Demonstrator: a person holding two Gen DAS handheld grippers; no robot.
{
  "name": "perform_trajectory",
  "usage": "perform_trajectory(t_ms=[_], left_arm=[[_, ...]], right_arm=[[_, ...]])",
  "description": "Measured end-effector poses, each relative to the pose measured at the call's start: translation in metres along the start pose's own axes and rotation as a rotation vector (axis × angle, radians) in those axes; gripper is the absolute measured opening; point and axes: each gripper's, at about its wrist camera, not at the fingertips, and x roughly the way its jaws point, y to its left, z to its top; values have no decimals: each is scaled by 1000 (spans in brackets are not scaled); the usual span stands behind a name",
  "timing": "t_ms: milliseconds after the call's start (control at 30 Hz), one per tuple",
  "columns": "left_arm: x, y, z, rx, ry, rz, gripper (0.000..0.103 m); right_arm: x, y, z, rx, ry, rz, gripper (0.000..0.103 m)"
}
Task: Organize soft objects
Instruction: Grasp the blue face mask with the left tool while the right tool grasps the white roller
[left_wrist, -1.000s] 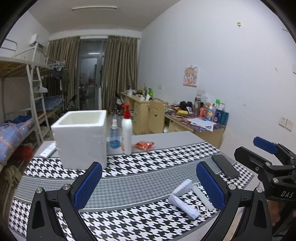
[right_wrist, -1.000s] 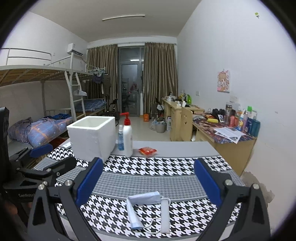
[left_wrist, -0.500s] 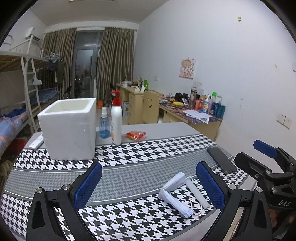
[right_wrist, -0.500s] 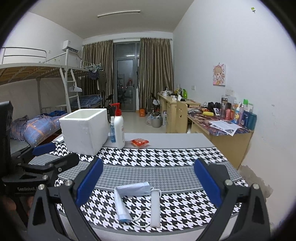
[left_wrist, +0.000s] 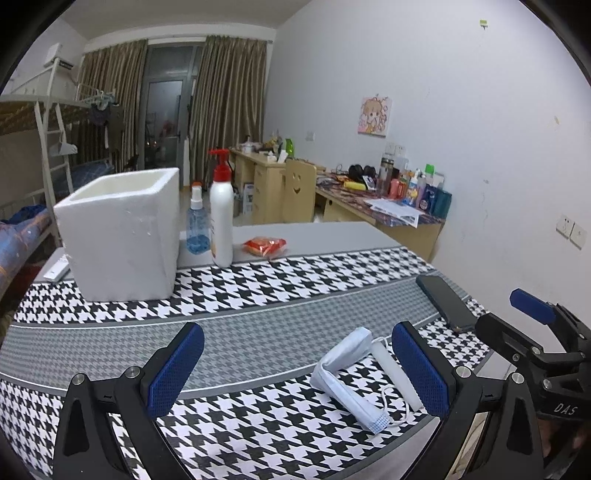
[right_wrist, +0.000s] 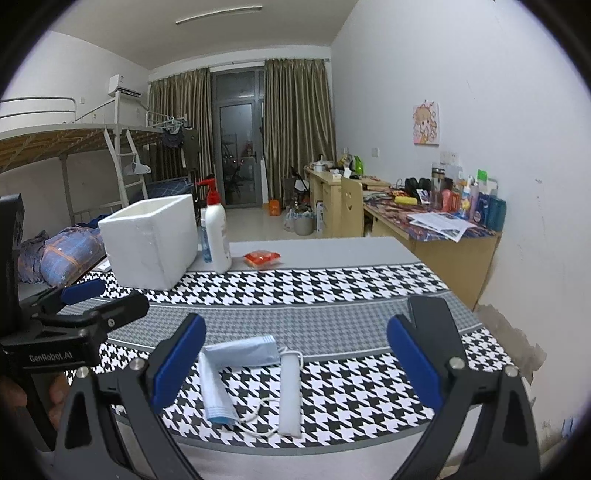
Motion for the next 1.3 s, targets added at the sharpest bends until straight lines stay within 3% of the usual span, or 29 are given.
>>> perform_trajectory(t_ms=[700,1000,1300], left_arm=[[43,-11,-20,-10,123,-6,102],[61,-14,-25,-12,175,-16,102],[76,-20,-31,7,223,-25,89]], right_arm=[[31,-14,-21,-6,95,0,100],[45,-20,-31,-7,144,4,94],[55,-22,-39,-5,184,18,89]])
